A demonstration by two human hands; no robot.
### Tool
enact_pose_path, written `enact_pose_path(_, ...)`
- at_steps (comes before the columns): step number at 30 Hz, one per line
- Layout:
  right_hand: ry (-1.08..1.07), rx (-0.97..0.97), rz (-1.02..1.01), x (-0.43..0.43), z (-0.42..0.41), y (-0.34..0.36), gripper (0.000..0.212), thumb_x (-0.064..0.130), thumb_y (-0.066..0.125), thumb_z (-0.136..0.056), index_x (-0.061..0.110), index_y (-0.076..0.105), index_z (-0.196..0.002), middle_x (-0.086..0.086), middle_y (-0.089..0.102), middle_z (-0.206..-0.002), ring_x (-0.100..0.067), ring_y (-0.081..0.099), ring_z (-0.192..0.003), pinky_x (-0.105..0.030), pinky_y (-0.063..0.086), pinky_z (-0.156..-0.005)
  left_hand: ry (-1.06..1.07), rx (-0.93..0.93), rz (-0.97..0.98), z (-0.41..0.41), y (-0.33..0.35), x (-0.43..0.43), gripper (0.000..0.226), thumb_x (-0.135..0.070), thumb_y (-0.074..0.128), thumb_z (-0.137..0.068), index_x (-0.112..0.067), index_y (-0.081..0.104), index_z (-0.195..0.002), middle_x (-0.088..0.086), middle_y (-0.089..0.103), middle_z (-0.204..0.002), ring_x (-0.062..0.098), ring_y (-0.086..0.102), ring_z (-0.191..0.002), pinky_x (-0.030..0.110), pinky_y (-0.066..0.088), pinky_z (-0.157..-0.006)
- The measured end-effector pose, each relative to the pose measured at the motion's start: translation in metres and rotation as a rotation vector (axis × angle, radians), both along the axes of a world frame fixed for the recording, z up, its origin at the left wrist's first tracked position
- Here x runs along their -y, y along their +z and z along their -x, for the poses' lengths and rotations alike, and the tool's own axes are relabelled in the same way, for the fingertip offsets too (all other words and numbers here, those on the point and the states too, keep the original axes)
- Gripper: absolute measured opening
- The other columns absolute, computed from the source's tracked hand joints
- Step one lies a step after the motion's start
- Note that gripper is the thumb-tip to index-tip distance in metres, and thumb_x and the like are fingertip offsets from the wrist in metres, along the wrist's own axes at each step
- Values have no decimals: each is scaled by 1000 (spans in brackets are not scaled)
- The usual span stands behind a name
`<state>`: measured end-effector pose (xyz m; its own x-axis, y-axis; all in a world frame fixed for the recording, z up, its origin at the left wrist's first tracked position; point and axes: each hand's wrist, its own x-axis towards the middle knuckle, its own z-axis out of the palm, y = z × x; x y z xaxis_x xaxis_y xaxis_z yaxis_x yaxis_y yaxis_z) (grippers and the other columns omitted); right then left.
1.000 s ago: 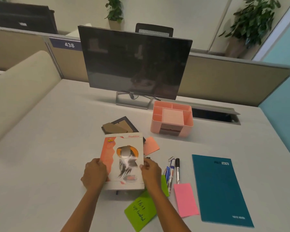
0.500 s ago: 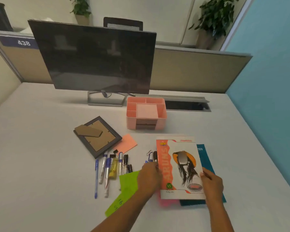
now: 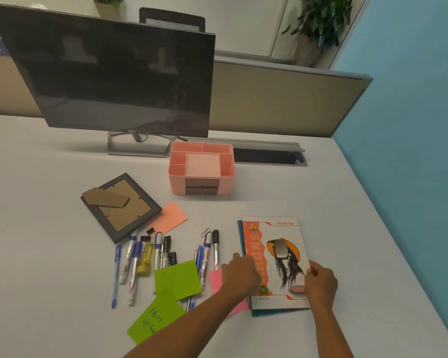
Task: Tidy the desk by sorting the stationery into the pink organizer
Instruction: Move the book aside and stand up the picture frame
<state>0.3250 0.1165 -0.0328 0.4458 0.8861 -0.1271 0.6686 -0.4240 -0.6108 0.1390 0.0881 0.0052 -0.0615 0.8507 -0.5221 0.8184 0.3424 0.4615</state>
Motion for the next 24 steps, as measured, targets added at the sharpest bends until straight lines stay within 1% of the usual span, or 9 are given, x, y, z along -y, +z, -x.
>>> enact_pose_path(2, 8, 26, -19, -1, 2, -4, 27, -5, 55, -88, -4, 63, -114, -22, 67, -110, -37, 65, -95, -42, 53, -84, -27, -52, 14, -1, -1, 0, 30, -27, 53, -91, -11, 53, -116, 10, 50, -118, 26, 55, -105, 37, 40, -95)
enact_pose_path(6, 79, 114, -42, 3, 2, -11, 26, -5, 56, -87, -3, 65, -111, -22, 67, -104, -37, 63, -90, -42, 56, -75, -129, -252, 5, -2, -7, 4, 41, -35, 57, -88, -9, 53, -120, 13, 48, -122, 29, 46, -116, 46, 31, -105)
enact_pose_path(9, 91, 156, -17, 2, 2, -17, 31, -2, 57, -87, 1, 64, -117, -22, 64, -106, -36, 60, -91, -46, 57, -74, -126, -273, -9, -3, -8, 6, 40, -36, 54, -89, -9, 54, -120, 13, 50, -122, 30, 46, -117, 48, 28, -106)
enact_pose_path(12, 105, 170, 10, 0, 6, -17, 30, 6, 56, -90, 2, 61, -120, -21, 62, -111, -35, 57, -97, -47, 56, -79, -67, -176, 19, -4, -2, 3, 32, -33, 50, -91, -11, 56, -113, 10, 54, -116, 28, 51, -113, 49, 28, -108)
enact_pose_path(15, 128, 203, 51, -4, 11, -11, 35, 18, 52, -94, 5, 57, -126, -20, 54, -118, -35, 47, -109, -43, 47, -84, -41, -109, 75, -4, 4, -1, 29, -32, 48, -91, -12, 57, -110, 8, 58, -113, 28, 55, -110, 52, 26, -110)
enact_pose_path(17, 160, 237, 75, -7, 12, -9, 38, 20, 53, -94, 9, 53, -131, -18, 51, -121, -32, 44, -113, -43, 46, -86, -24, -75, 100, -2, 7, -3, 29, -33, 47, -91, -13, 56, -110, 5, 60, -110, 27, 55, -110, 52, 25, -110)
enact_pose_path(19, 174, 244, 93, -8, 11, -8, 40, 19, 54, -93, 11, 51, -133, -16, 49, -124, -31, 42, -116, -43, 45, -89, -4, -14, 132, -1, 8, -6, 30, -34, 47, -91, -13, 56, -111, 2, 56, -99, 26, 55, -110, 50, 26, -109)
enact_pose_path(21, 184, 243, 113, -10, 10, -8, 41, 17, 53, -93, 11, 50, -134, -16, 47, -127, -31, 40, -118, -43, 45, -90, 46, 89, 170, -1, 5, -10, 29, -37, 48, -90, -14, 56, -106, -1, 52, -93, 25, 56, -106, 46, 35, -104)
enact_pose_path(24, 208, 258, 150, -11, 9, -7, 43, 16, 53, -93, 11, 47, -135, -15, 46, -131, -31, 39, -120, -42, 44, -92, 155, 296, 213, 0, -3, -17, 25, -37, 53, -84, -14, 56, -90, 4, 58, -91, 26, 61, -101, 36, 46, -85)
